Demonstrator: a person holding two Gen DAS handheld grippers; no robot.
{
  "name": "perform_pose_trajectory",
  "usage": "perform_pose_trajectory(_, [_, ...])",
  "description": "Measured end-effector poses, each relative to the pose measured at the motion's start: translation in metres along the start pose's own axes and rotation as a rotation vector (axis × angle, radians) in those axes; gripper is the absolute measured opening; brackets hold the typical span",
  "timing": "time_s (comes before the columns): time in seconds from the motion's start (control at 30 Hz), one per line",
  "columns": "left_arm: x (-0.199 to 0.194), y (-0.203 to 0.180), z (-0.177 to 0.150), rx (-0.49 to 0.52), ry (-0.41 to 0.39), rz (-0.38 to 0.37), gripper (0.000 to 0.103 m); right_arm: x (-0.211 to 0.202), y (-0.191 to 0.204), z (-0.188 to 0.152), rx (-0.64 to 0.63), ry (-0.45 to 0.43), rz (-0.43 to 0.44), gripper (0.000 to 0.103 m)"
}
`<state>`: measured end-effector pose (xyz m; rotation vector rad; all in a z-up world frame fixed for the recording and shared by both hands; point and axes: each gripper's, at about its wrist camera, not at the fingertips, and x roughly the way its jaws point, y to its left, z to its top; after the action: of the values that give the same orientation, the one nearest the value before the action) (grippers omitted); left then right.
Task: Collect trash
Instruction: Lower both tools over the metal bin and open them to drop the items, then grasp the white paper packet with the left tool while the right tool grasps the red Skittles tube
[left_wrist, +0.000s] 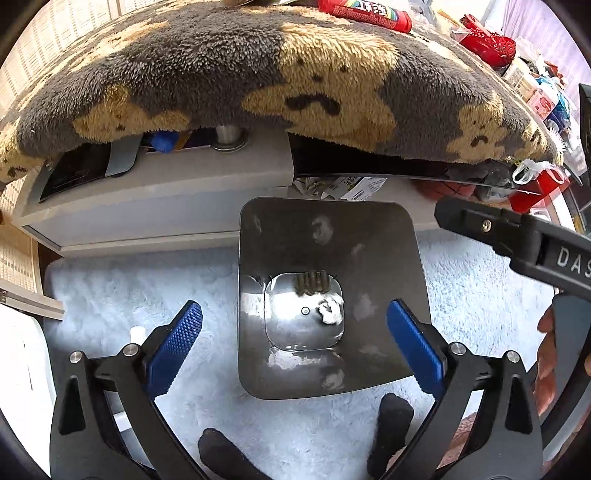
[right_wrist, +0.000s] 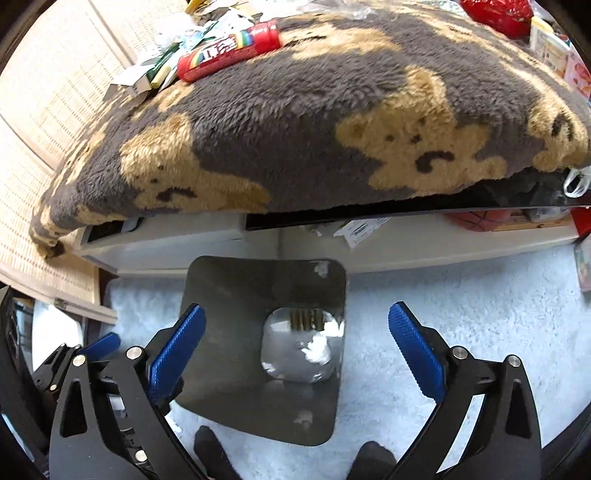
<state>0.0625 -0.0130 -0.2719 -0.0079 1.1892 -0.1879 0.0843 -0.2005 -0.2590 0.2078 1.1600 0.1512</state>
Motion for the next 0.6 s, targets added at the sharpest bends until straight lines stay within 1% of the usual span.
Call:
perform_pose_trajectory(0.13, [-0.004,0.0,0.002,0.004,-0.013,0.005,0.095,-0.003,-0.004,0.002,0.013,-0.008,-0.005,0.1])
perform_pose_trajectory(0.33, [-0.015,0.006,0.006,-0.016,-0.031,0.005,0.095,-0.021,-0.007,0.007,0.021,-0.06,0.0,0.1])
perform_pose_trajectory(0.47, [-0.03,0.011,0.016,-0.029,-0.072,0.017,0.095,-0.041,-0.008,0.022,0.034,-0.137,-0.003,0.1])
perform_pose_trajectory(0.53, [-0.036,0.017,0.025,-0.037,-0.095,0.036,0.095,-0.05,-0.005,0.033,0.025,-0.183,-0.015,0.1])
perform_pose_trajectory(0.6, [-0.042,0.023,0.036,-0.052,-0.111,0.052,0.095,-0.057,-0.001,0.046,0.01,-0.209,-0.018,0.1])
